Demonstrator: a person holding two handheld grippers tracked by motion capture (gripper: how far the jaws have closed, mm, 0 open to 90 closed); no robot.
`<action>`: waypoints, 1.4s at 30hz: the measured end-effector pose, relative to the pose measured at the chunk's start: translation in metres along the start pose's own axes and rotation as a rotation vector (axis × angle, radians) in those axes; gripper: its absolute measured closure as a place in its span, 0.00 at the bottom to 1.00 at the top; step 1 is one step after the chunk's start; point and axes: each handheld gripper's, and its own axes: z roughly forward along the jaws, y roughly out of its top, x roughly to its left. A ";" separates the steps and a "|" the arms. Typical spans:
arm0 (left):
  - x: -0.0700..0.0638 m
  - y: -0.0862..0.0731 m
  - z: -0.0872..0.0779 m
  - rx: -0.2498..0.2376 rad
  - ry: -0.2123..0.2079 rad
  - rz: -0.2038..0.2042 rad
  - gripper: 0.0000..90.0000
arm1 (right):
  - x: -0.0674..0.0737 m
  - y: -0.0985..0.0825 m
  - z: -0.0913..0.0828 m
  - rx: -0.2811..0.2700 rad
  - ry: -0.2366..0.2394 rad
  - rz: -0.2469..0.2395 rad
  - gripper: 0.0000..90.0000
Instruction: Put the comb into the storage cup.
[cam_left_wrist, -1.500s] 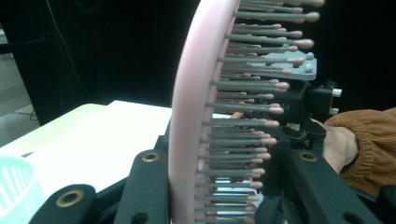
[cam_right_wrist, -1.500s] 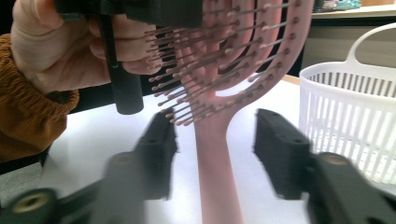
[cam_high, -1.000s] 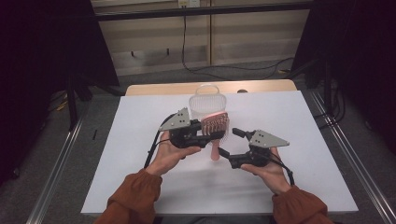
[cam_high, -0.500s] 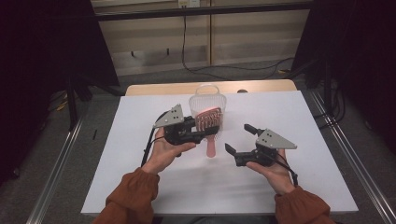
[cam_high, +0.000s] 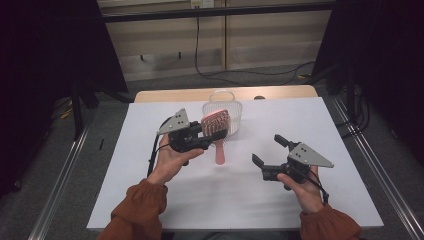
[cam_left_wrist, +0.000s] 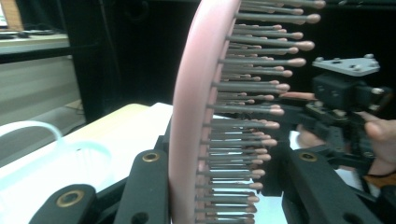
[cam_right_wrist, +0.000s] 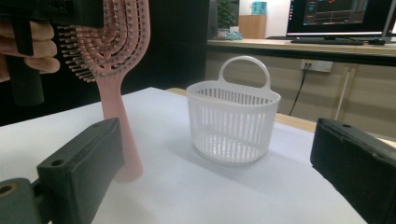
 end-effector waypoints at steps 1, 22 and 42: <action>0.001 0.000 -0.001 0.002 -0.001 0.000 0.71 | -0.001 -0.001 -0.002 0.000 -0.010 -0.002 0.02; 0.010 0.008 -0.012 -0.022 0.045 -0.005 0.71 | -0.010 -0.005 -0.047 -0.007 -0.127 -0.007 0.00; 0.021 0.024 -0.009 -0.038 0.073 -0.018 0.71 | -0.020 -0.015 -0.078 0.004 -0.221 -0.028 0.00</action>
